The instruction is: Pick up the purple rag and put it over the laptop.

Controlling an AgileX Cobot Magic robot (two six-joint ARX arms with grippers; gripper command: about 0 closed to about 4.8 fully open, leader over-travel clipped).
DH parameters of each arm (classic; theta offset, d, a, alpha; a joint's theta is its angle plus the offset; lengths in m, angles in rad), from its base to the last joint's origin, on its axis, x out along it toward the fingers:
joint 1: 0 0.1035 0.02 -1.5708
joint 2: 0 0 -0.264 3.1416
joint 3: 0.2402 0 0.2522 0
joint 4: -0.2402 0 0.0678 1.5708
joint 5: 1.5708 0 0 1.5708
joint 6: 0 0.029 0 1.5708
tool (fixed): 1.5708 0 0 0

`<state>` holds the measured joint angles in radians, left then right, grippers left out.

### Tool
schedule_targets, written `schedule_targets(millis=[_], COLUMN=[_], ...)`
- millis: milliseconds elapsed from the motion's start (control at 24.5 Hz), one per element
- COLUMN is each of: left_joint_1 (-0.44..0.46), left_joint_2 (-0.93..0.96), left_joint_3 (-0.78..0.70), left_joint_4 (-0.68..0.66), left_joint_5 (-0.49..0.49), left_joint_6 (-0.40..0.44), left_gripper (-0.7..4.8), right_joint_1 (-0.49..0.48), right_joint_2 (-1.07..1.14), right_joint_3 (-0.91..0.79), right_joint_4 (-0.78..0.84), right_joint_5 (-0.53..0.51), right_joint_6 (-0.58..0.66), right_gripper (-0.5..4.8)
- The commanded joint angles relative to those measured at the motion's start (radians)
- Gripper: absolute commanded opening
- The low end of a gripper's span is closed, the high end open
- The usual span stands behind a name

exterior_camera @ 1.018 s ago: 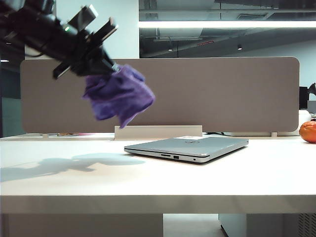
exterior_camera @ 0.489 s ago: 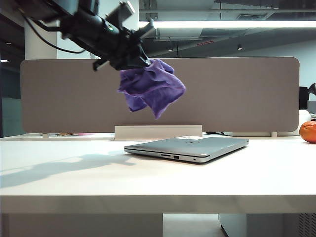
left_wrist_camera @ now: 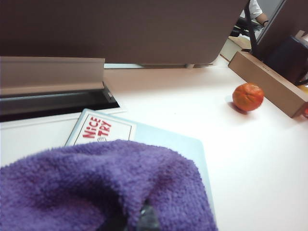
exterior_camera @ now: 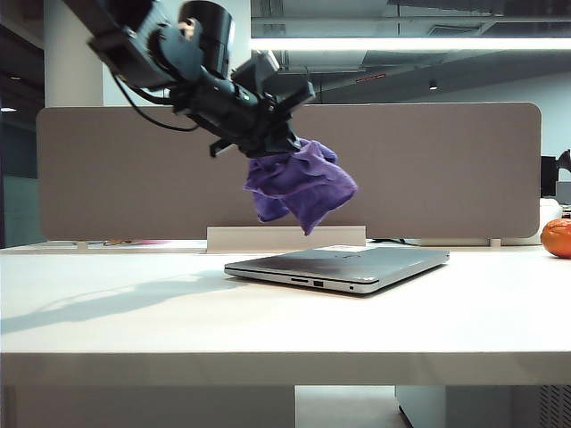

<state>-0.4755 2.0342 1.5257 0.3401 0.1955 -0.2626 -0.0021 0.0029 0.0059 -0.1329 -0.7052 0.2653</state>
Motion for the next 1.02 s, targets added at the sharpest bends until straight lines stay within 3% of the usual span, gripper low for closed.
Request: schedule_targets(millis=[41,367,530,611,692,774,855,1018], left_joint_1=[-0.015,-0.042,-0.042,-0.042,-0.042,-0.042,-0.042,-0.041], left_joint_2=[0.052,0.179,0.221,0.221,0.221,0.221,0.22,0.21], left_joint_3=[0.074,0.222,0.251,0.251,0.251,0.251,0.251,0.251], left_joint_4=[-0.026,-0.082,-0.141,-0.178,-0.215,-0.231,-0.267,-0.328], left_joint_5=[0.002,0.0,0.004,0.007,0.012,0.041,0.129,0.166], left_joint_6=[0.001,-0.004,-0.074,-0.075,-0.075,-0.075,-0.075,-0.089], left_gripper=[-0.06,-0.06,0.01,0.81,2.56,2.95,3.46,3.72], right_joint_1=[0.0,0.0,0.0,0.0,0.0,0.0,0.0,0.0], right_joint_2=[-0.002,-0.002,-0.002,-0.002,-0.002,-0.002,-0.002,-0.002], right_joint_3=[-0.004,-0.004,-0.004,-0.004,-0.004,-0.004,-0.004,-0.004], right_joint_4=[0.01,0.01,0.01,0.01,0.01,0.01,0.01,0.01], right_joint_5=[-0.004,-0.004,-0.004,-0.005,-0.004,-0.004,-0.004,-0.004], right_joint_6=[0.0,0.0,0.0,0.0,0.0,0.0,0.0,0.0], right_gripper=[0.22,0.22,0.22,0.22,0.22,0.22,0.22,0.22])
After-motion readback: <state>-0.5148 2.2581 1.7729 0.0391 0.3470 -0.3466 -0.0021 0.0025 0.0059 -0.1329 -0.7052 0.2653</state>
